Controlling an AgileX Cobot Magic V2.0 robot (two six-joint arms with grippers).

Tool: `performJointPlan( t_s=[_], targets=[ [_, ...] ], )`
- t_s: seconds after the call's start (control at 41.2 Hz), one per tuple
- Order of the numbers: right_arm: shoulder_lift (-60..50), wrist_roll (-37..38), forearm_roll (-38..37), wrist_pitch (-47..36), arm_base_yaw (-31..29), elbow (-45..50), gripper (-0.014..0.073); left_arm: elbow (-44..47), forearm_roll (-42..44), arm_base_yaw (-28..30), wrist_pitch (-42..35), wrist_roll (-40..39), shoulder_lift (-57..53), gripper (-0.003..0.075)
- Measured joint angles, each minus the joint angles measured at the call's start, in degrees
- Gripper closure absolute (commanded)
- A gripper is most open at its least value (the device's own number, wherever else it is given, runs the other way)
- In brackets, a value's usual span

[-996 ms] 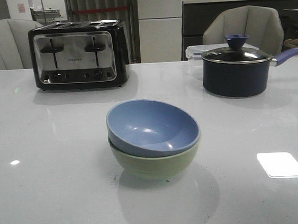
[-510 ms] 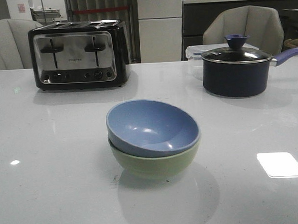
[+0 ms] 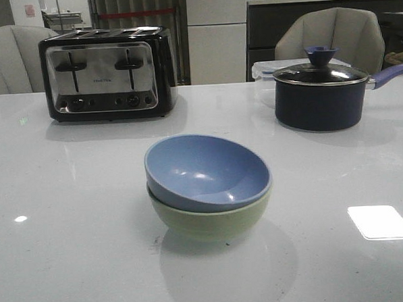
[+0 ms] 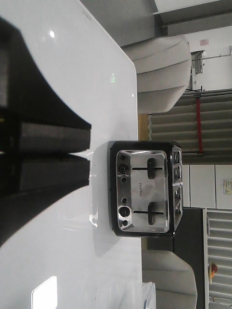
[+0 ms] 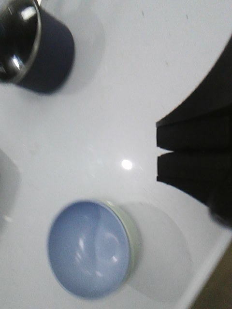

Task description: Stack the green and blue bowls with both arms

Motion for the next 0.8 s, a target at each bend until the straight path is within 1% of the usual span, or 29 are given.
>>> performJointPlan(
  t_s=[0.146,0.316,0.413,0.51,0.802],
  targets=[
    [-12.0,0.0,-0.2,-11.5,-7.7,10.5,0.0567,0.0,0.0,0.0,0.0,0.0,0.0,0.0627],
    [-23.5,0.0,-0.2,-18.1,-12.2,21.3,0.0567,0.0,0.0,0.0,0.0,0.0,0.0,0.0627],
    [-27.5,0.0,-0.2,-19.4,-12.6,25.9,0.0567,0.0,0.0,0.0,0.0,0.0,0.0,0.0627],
    [-28.5,0.0,-0.2,-20.4,-12.6,29.0,0.0567,0.0,0.0,0.0,0.0,0.0,0.0,0.0627],
    [-28.6,0.0,-0.2,-21.8,-12.7,29.6,0.0567,0.0,0.0,0.0,0.0,0.0,0.0,0.0627]
  ],
)
